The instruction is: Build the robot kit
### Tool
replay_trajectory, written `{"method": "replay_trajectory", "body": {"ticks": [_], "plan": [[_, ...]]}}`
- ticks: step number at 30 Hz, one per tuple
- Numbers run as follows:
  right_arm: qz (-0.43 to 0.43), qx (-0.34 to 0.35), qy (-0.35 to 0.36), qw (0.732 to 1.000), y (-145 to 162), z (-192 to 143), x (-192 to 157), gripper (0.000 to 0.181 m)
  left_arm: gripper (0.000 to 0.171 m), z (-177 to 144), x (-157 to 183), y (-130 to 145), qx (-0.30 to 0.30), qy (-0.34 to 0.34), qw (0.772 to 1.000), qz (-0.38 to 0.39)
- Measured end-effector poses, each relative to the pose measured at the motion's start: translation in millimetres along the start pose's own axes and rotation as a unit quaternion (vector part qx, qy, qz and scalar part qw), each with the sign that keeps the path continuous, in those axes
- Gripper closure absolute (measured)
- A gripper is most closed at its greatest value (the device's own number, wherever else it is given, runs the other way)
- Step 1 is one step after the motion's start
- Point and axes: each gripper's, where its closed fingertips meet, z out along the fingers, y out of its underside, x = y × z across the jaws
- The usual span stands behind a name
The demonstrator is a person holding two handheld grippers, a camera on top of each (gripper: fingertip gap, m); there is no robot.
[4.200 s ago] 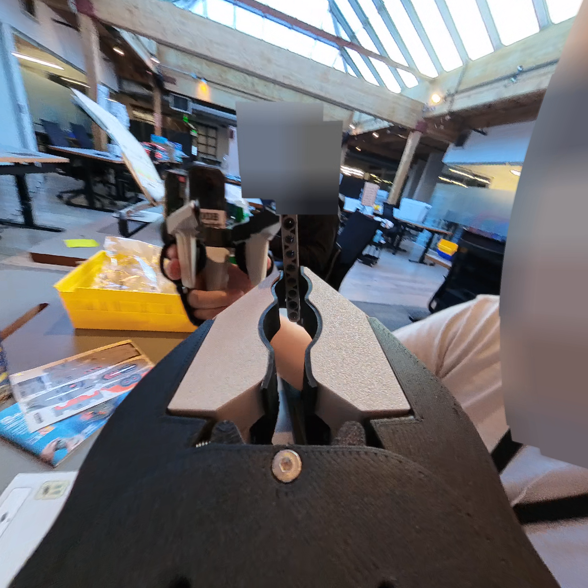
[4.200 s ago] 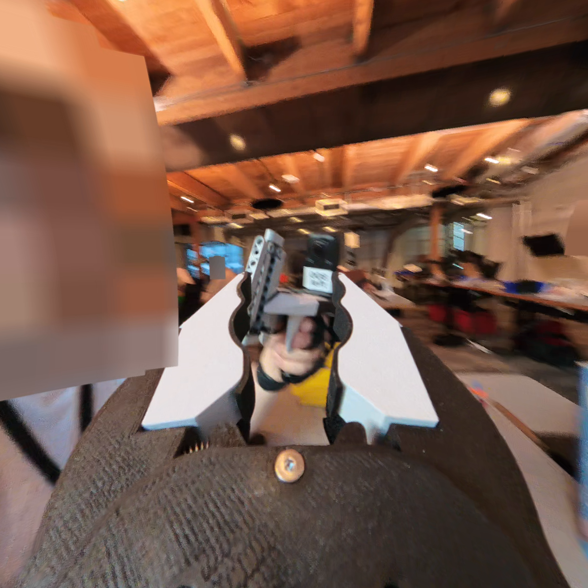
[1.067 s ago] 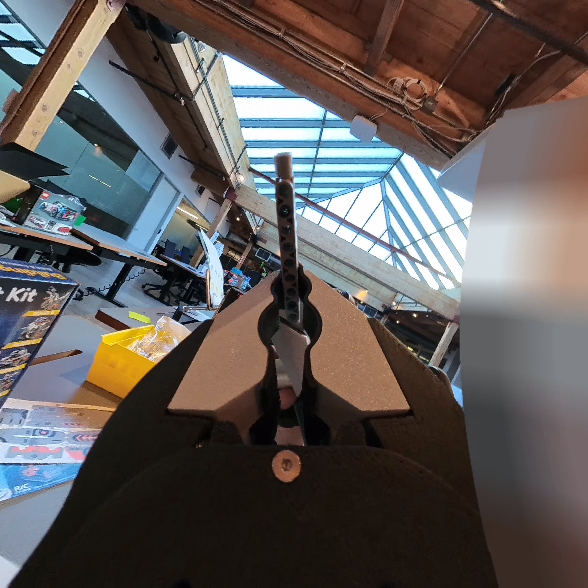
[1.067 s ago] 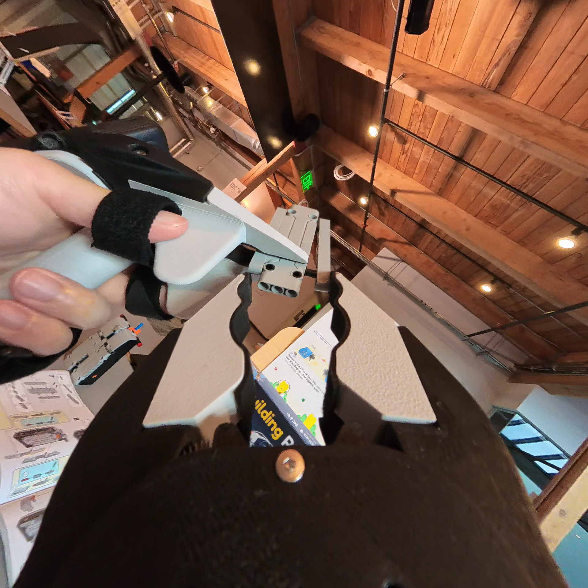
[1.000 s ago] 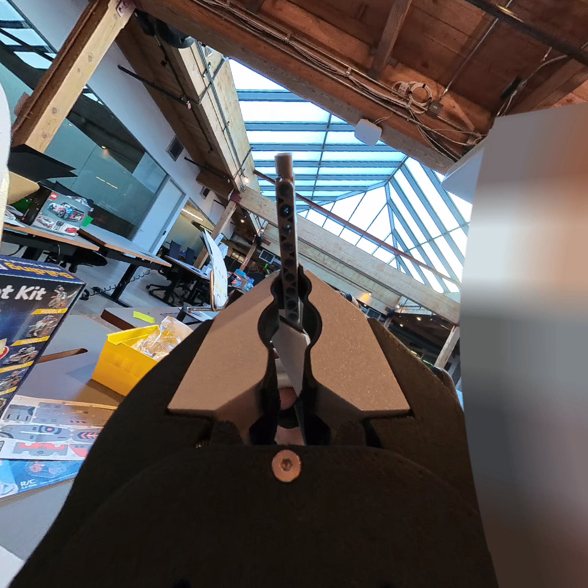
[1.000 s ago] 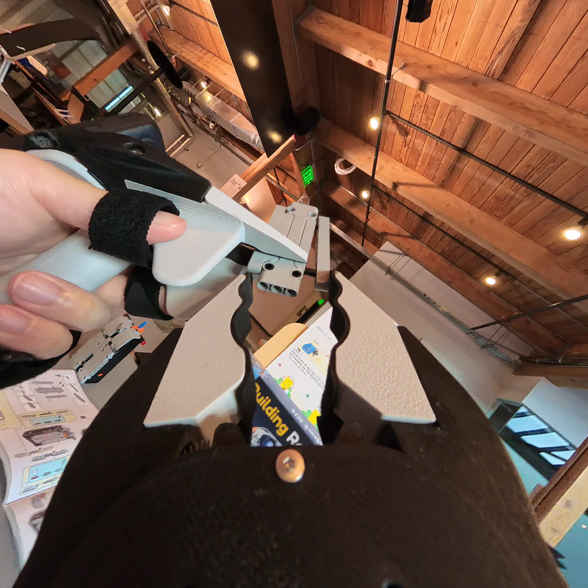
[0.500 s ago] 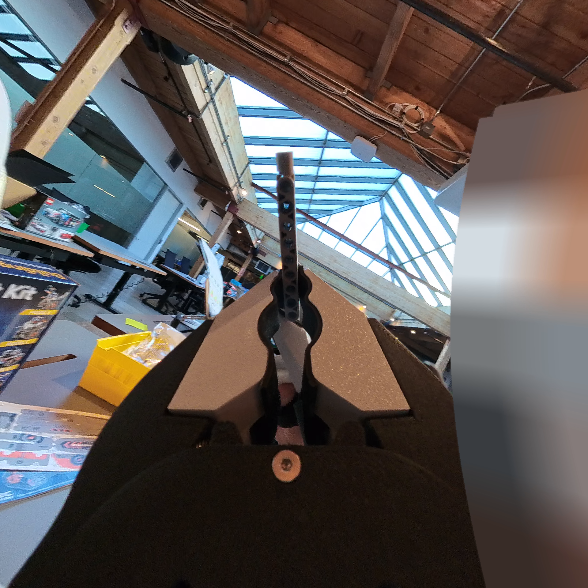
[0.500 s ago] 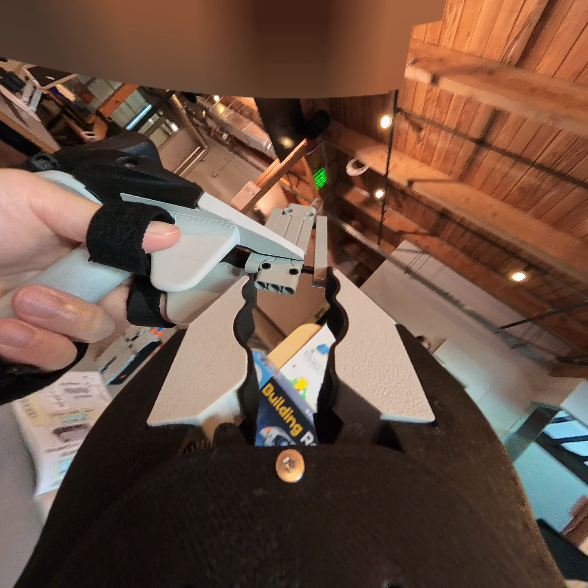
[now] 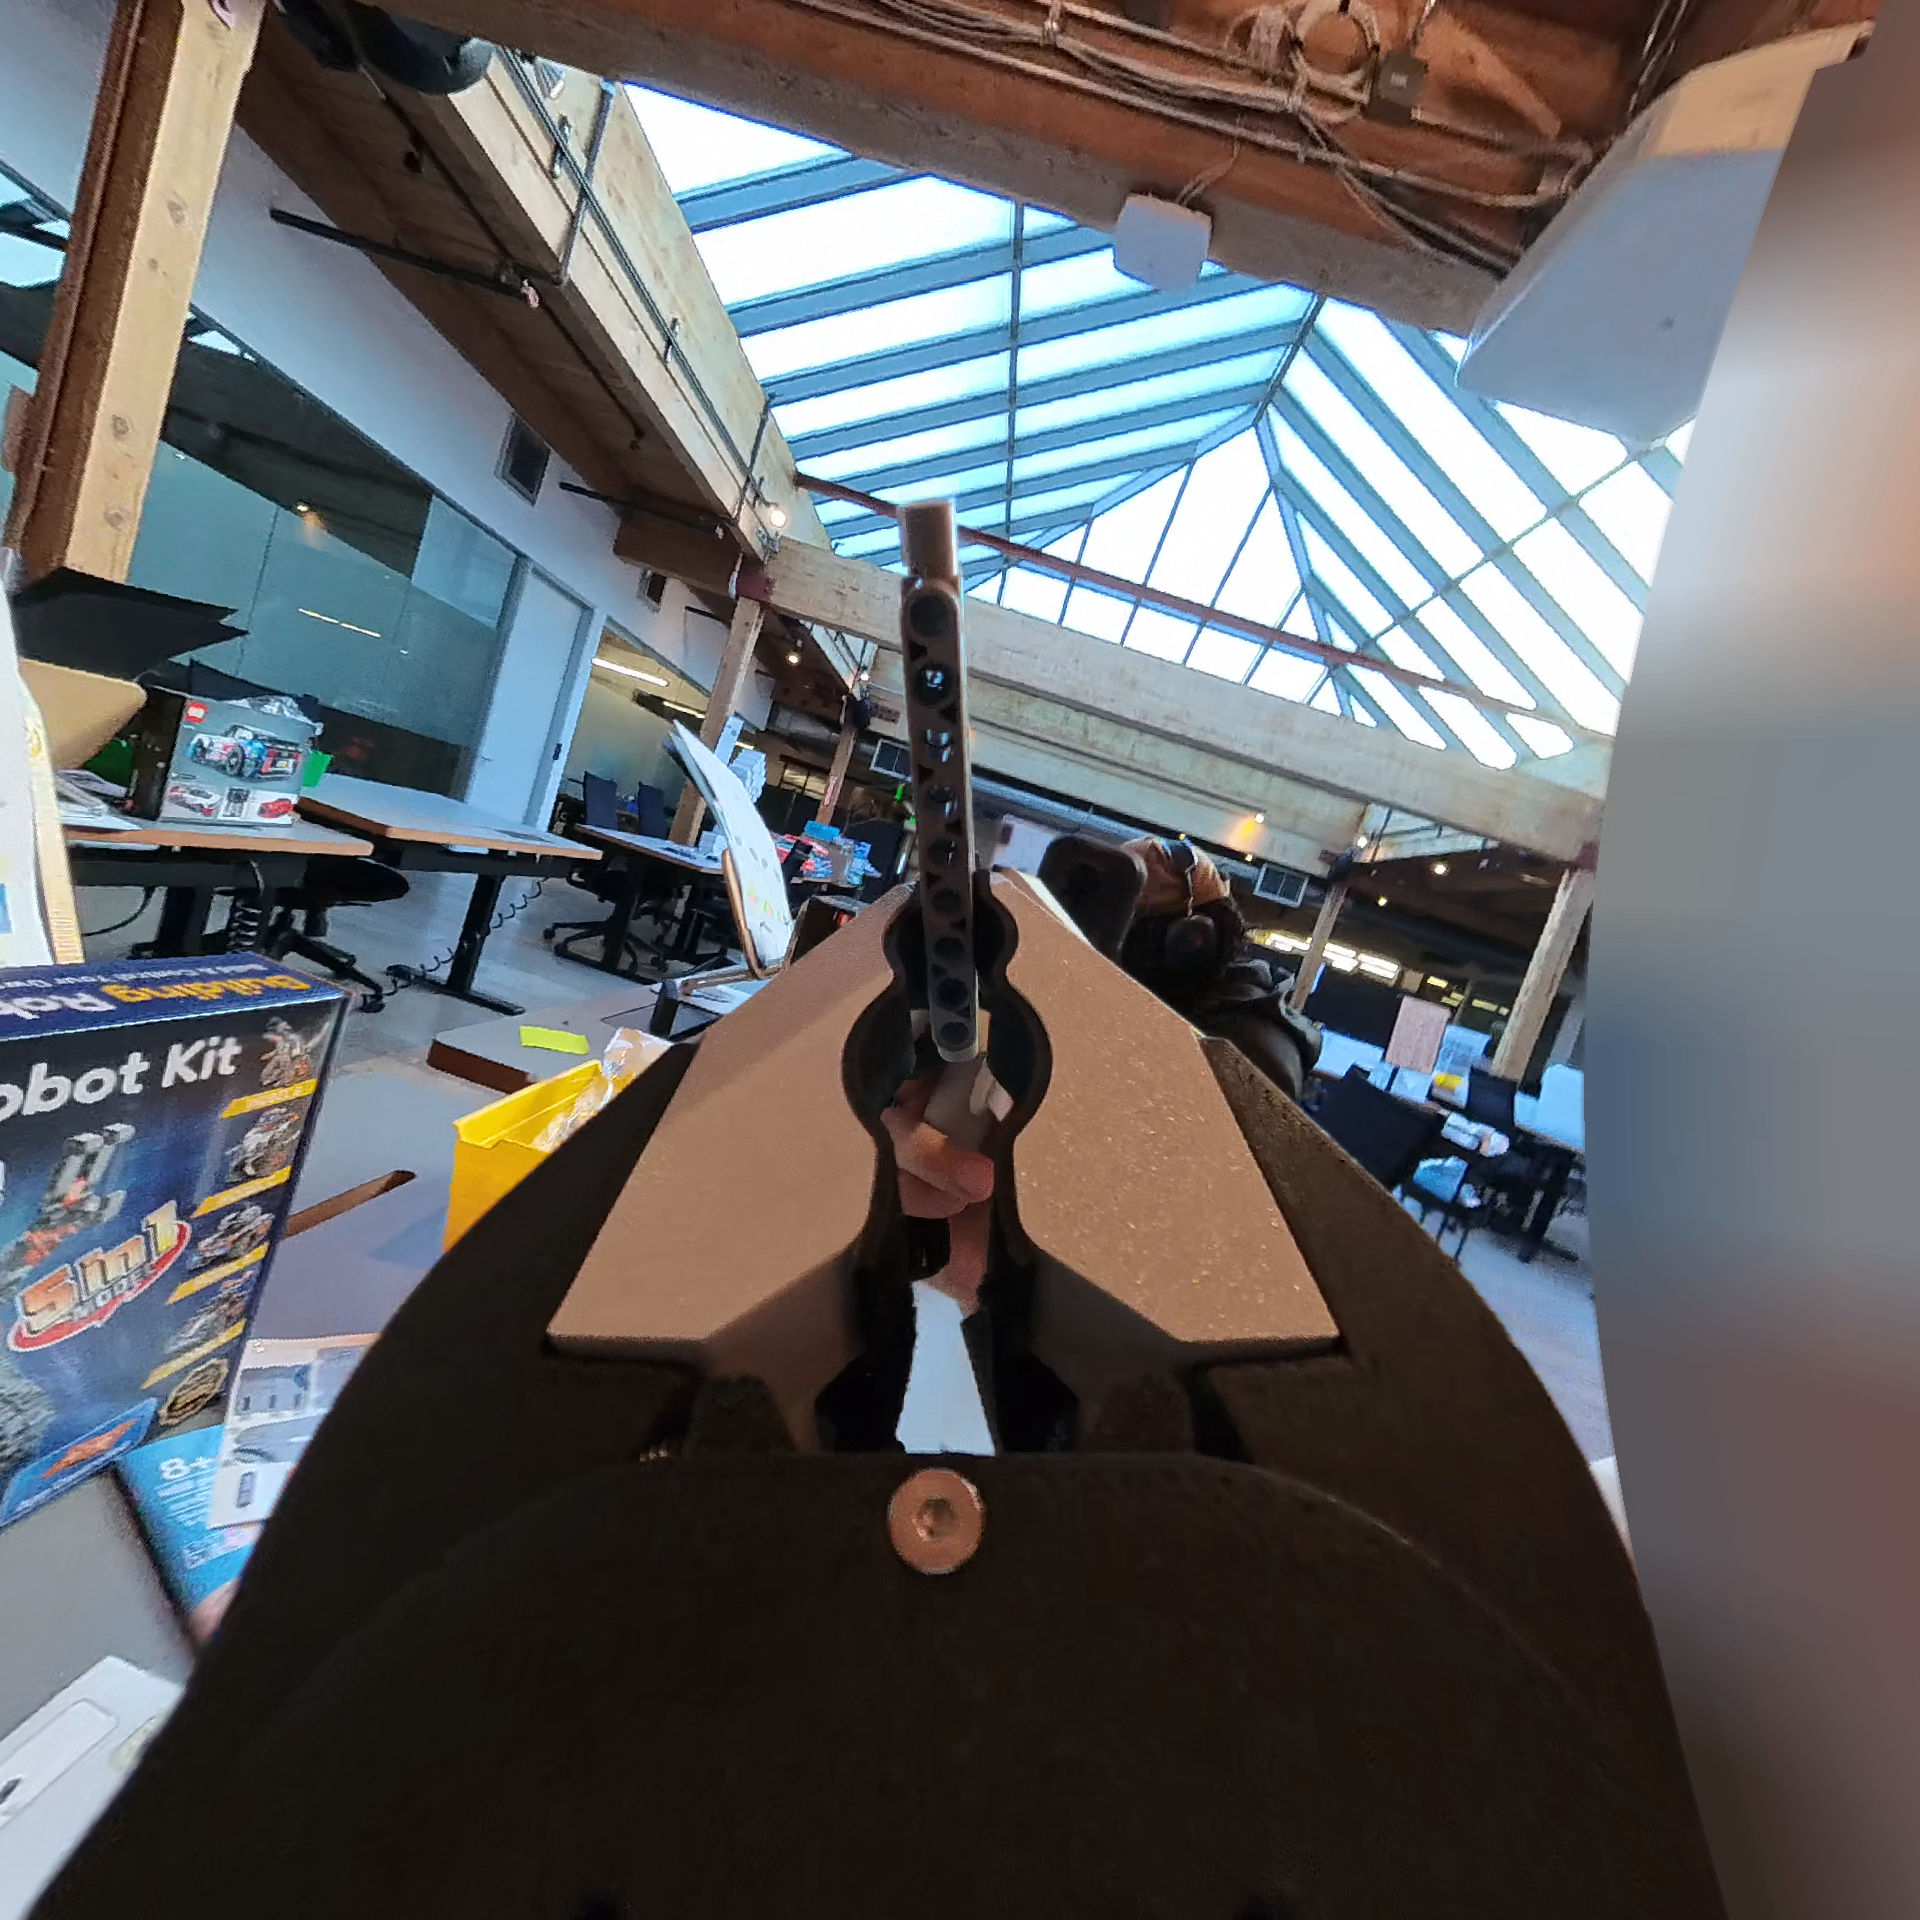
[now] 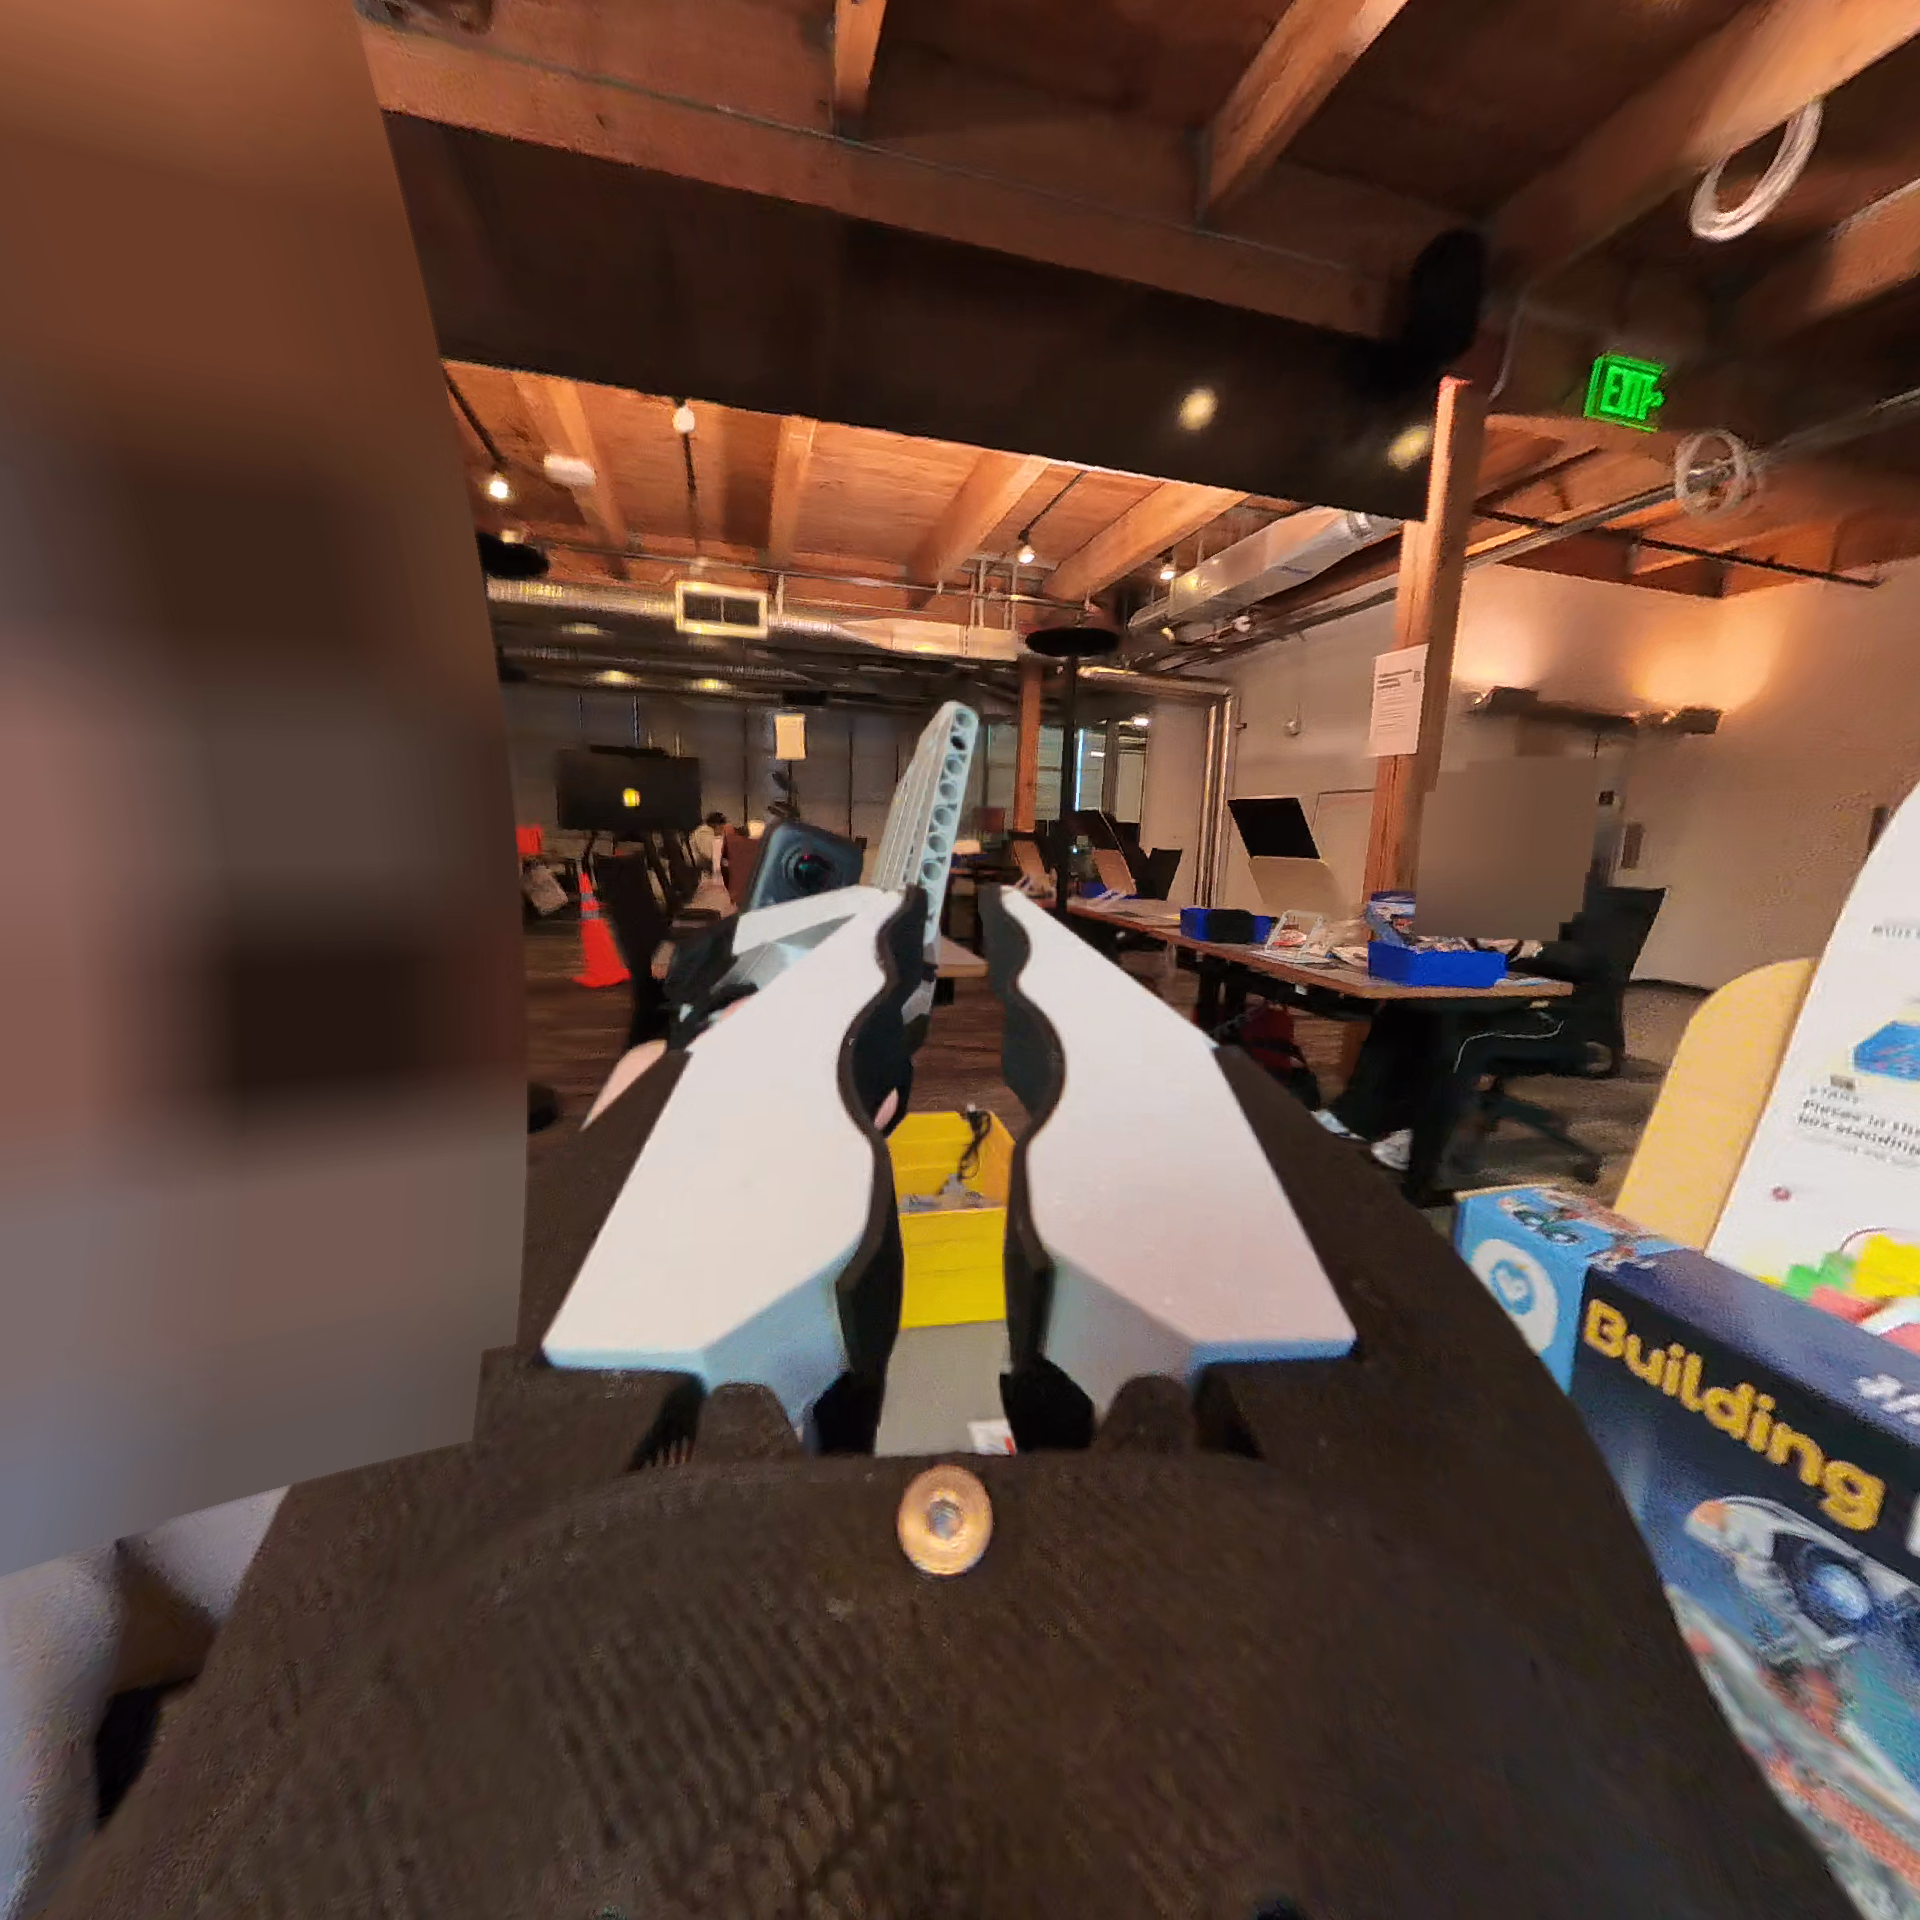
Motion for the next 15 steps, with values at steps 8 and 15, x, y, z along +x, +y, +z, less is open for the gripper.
{"method": "replay_trajectory", "body": {"ticks": [8, 15], "plan": [[-0.412, -0.090, 0.090, 0.902, 12, 4, -20, 0.168, 0.167, 4, 6, 7, -0.015, 0.003, 1.000, -0.007], [-0.440, -0.108, 0.112, 0.885, 18, 11, -19, 0.175, 0.167, 4, 7, 7, -0.017, -0.002, 1.000, -0.002]]}}
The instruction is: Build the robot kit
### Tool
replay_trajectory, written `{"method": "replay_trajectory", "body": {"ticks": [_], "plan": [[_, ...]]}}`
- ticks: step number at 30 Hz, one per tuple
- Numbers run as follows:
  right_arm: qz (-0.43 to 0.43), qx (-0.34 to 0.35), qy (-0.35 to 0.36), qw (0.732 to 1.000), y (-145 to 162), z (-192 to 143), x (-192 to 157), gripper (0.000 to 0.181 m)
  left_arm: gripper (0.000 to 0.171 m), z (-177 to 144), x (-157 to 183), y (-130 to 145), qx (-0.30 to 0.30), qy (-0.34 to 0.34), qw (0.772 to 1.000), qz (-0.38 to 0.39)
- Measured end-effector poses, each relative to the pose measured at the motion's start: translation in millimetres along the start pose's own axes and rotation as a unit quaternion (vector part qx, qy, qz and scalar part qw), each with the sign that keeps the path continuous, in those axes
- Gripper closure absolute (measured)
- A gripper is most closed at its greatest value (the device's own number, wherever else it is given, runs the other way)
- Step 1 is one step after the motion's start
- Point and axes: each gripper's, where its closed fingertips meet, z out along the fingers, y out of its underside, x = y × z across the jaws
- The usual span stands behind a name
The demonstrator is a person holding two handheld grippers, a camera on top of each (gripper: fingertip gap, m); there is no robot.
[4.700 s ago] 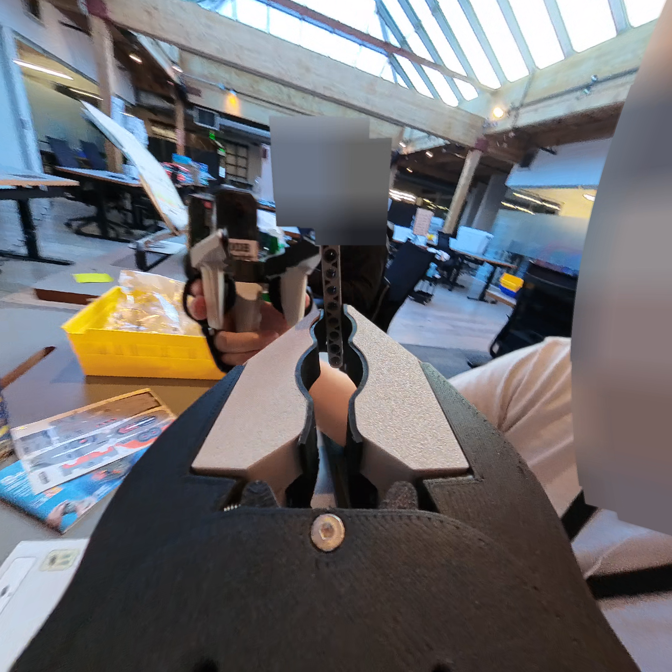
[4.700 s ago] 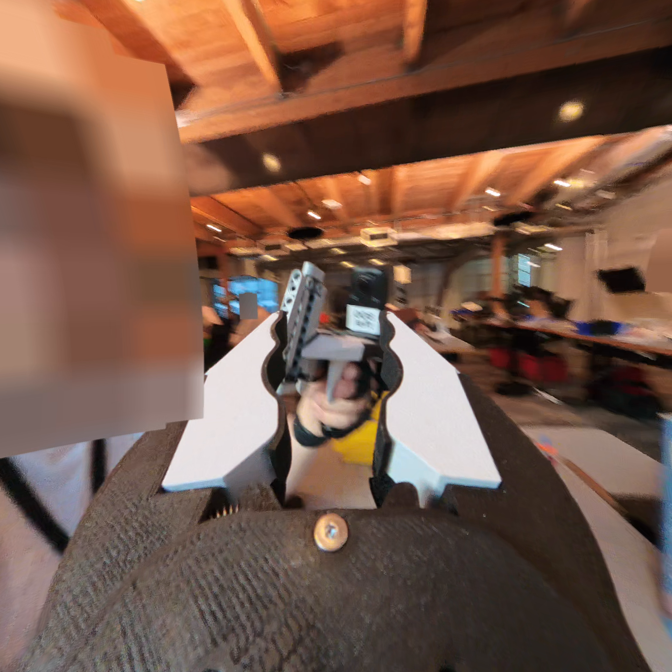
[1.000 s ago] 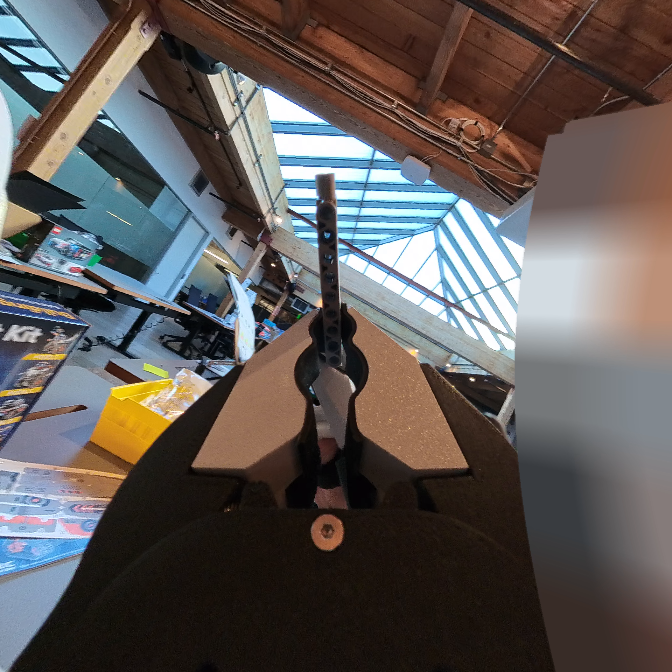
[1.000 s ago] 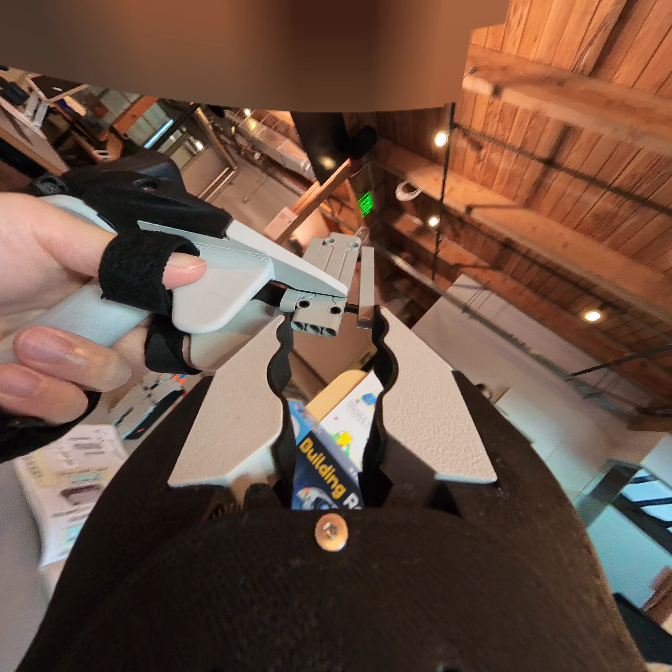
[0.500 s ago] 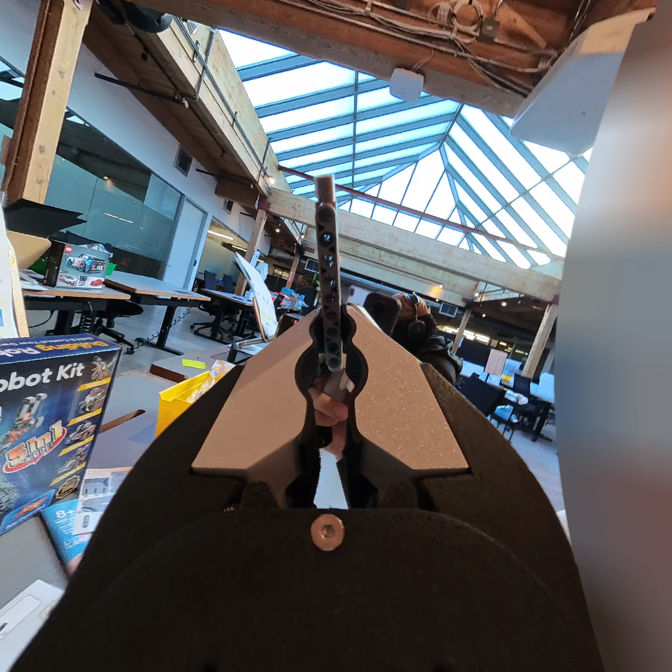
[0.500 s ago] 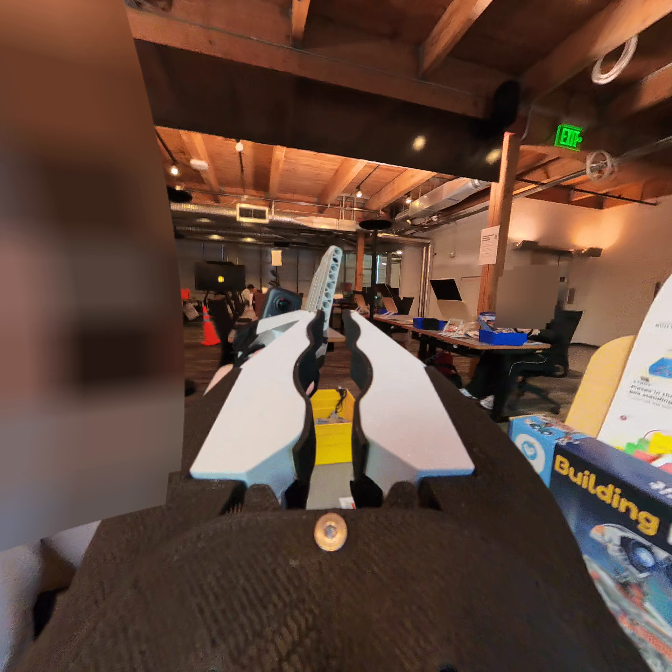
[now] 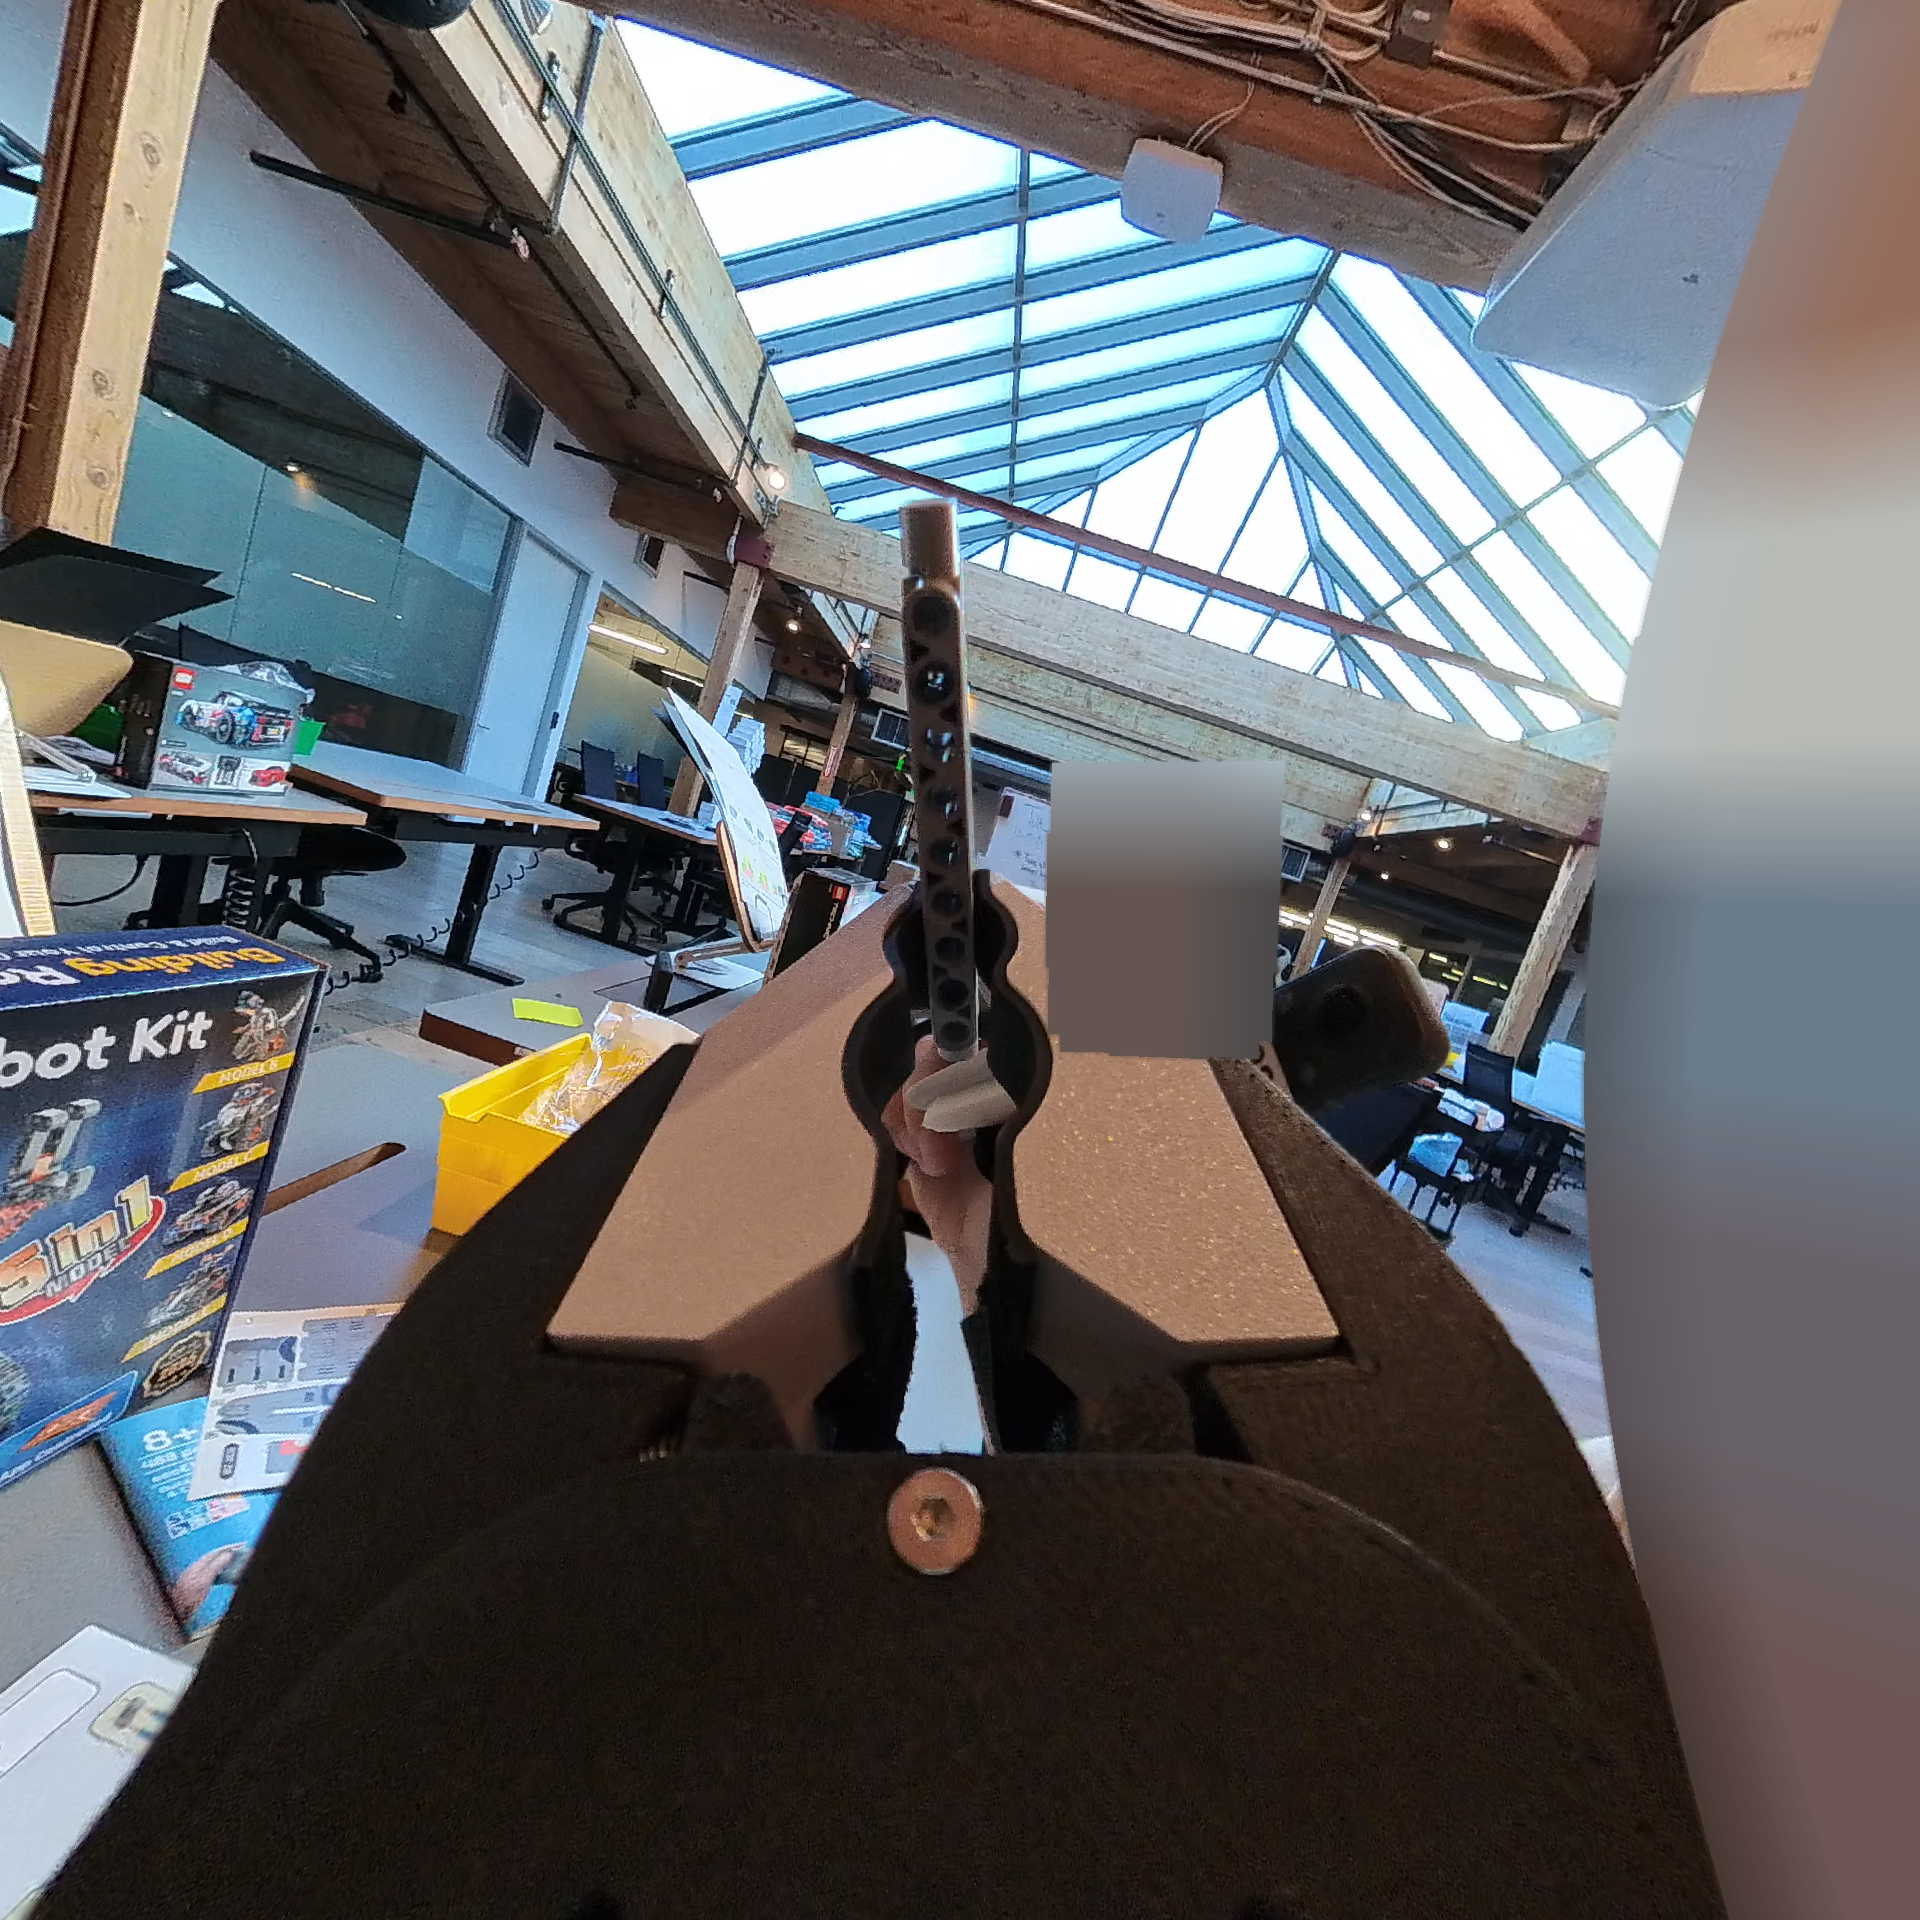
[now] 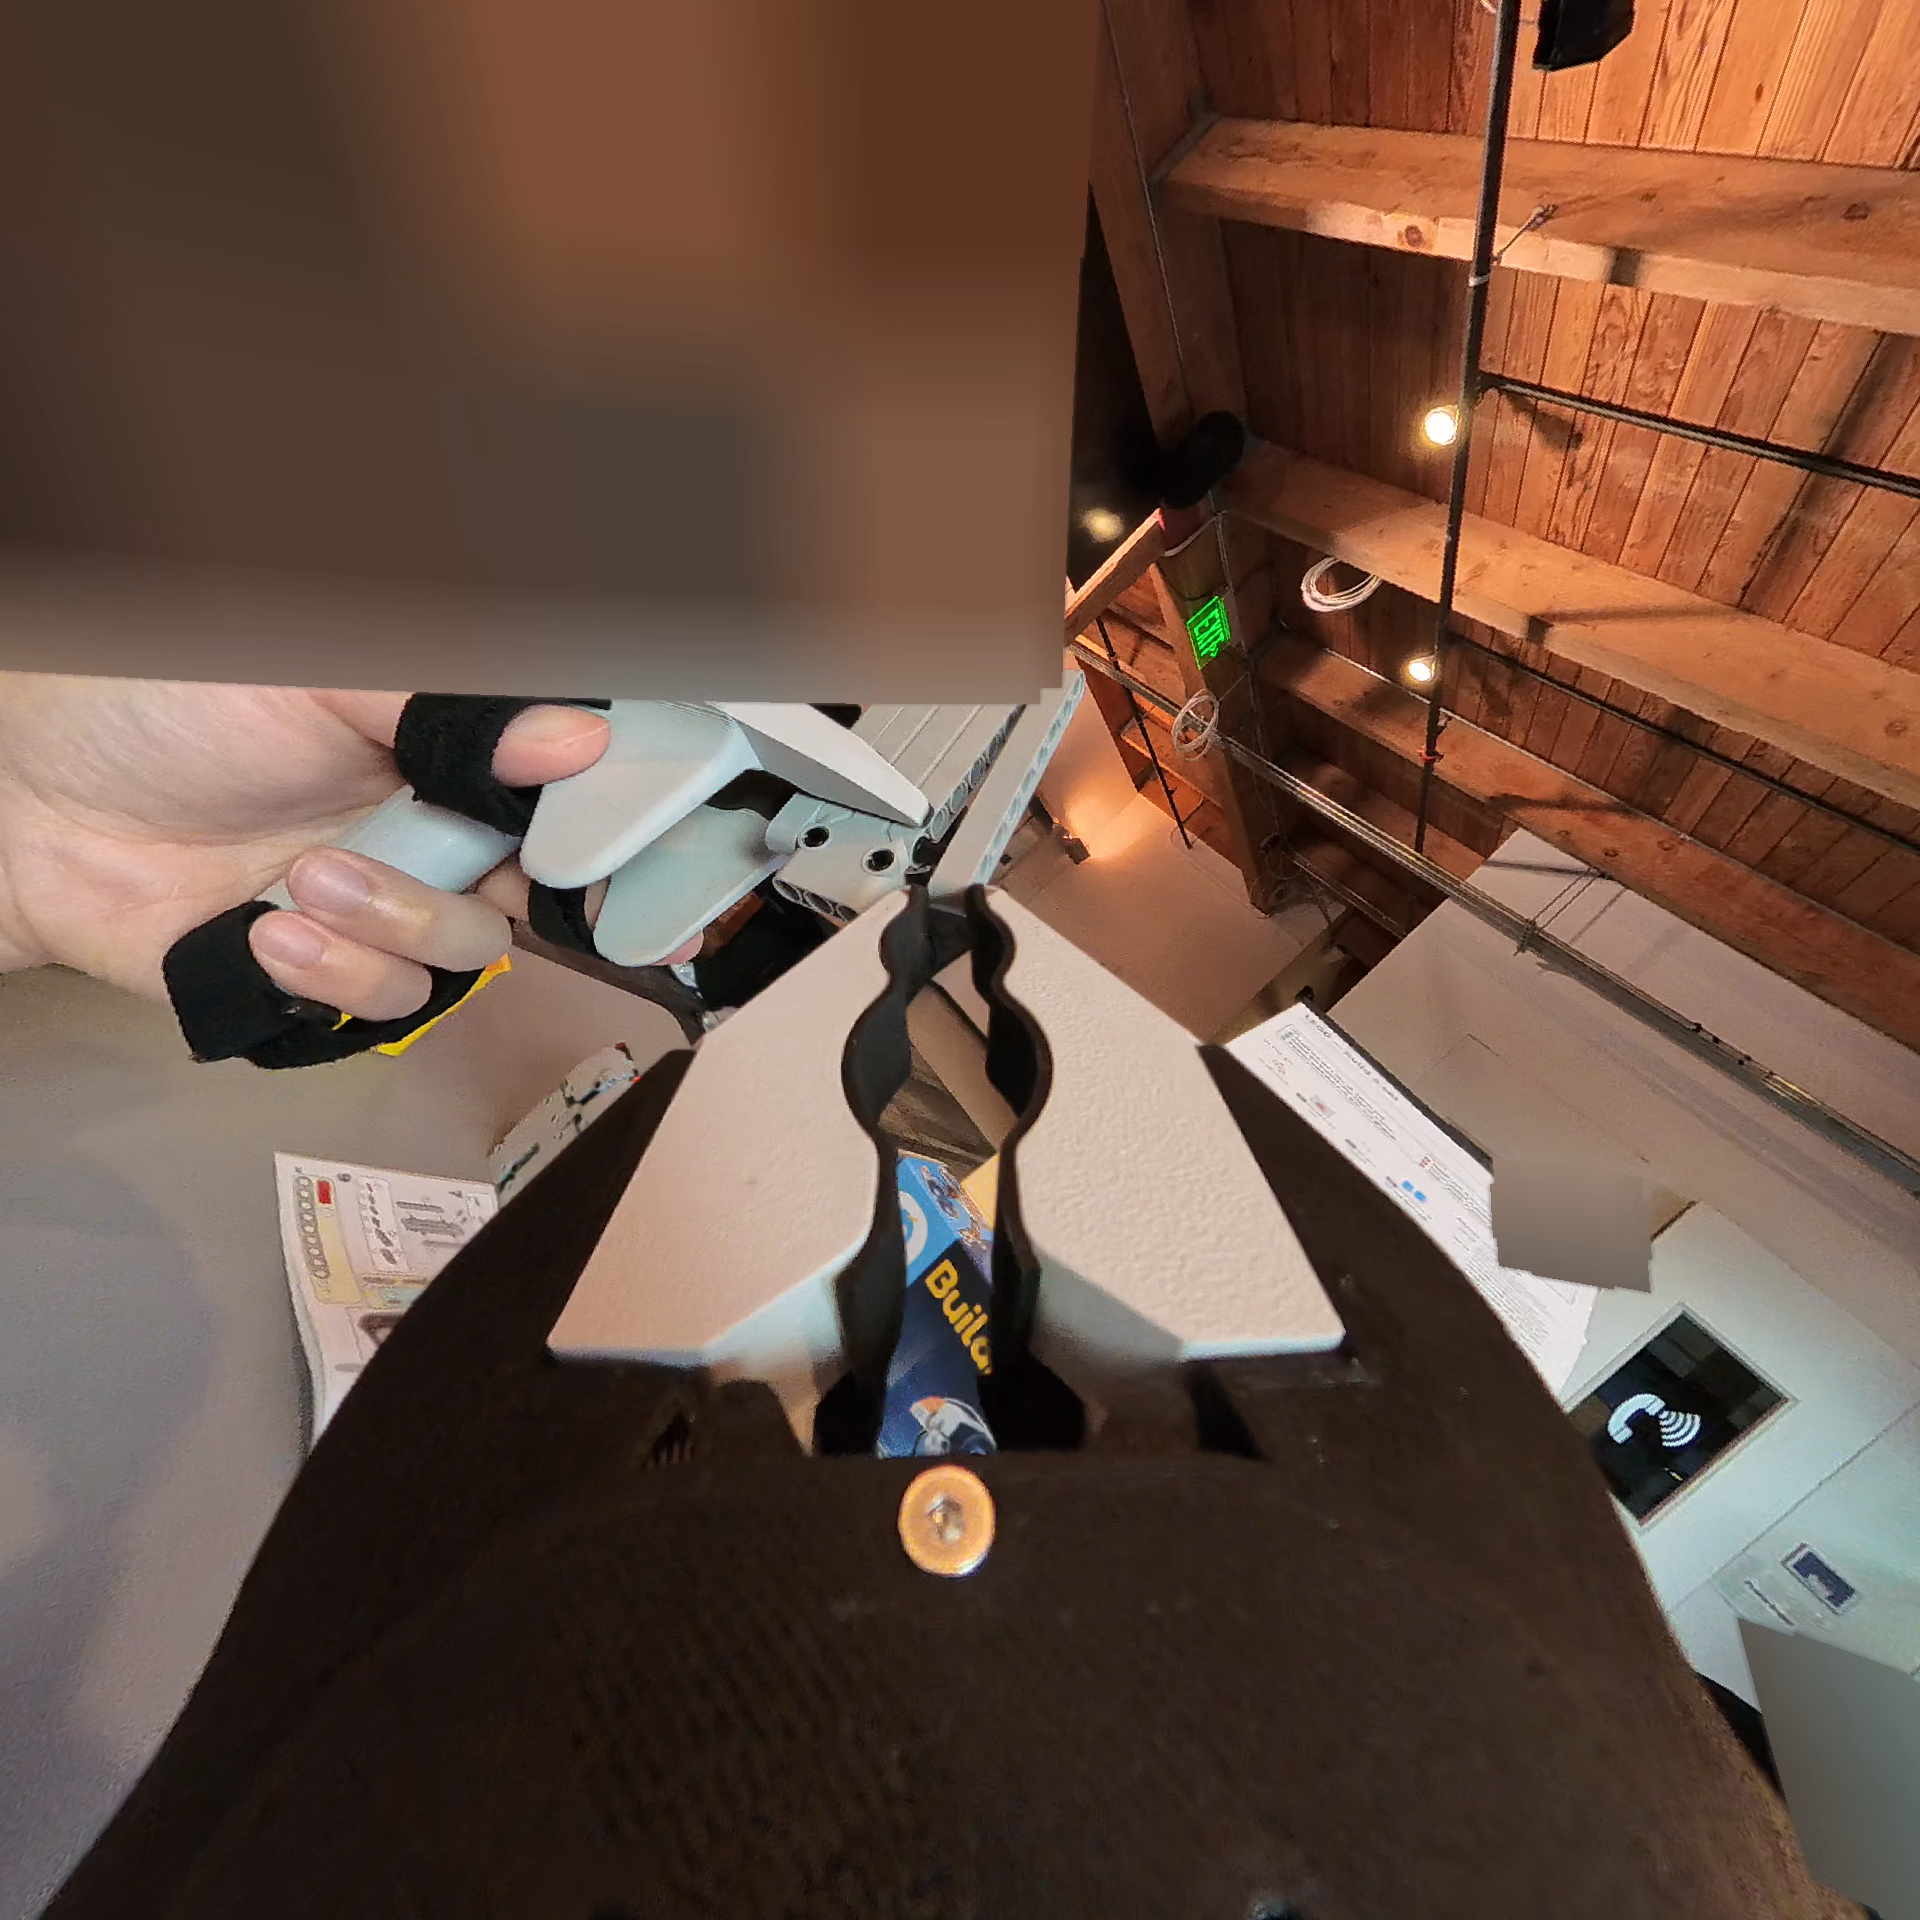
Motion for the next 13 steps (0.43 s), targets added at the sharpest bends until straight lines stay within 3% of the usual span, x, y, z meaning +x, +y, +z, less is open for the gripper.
{"method": "replay_trajectory", "body": {"ticks": [9, 11, 13], "plan": [[0.057, 0.021, -0.020, 0.998, -8, 0, -1, 0.171, 0.167, -1, 4, -1, -0.003, 0.011, 1.000, 0.003], [0.164, 0.044, -0.060, 0.984, -10, -2, 1, 0.165, 0.167, 0, 5, 1, -0.015, 0.013, 1.000, 0.018], [0.310, 0.076, -0.106, 0.942, -12, -8, 10, 0.160, 0.167, 0, 9, 4, -0.034, 0.026, 0.998, 0.046]]}}
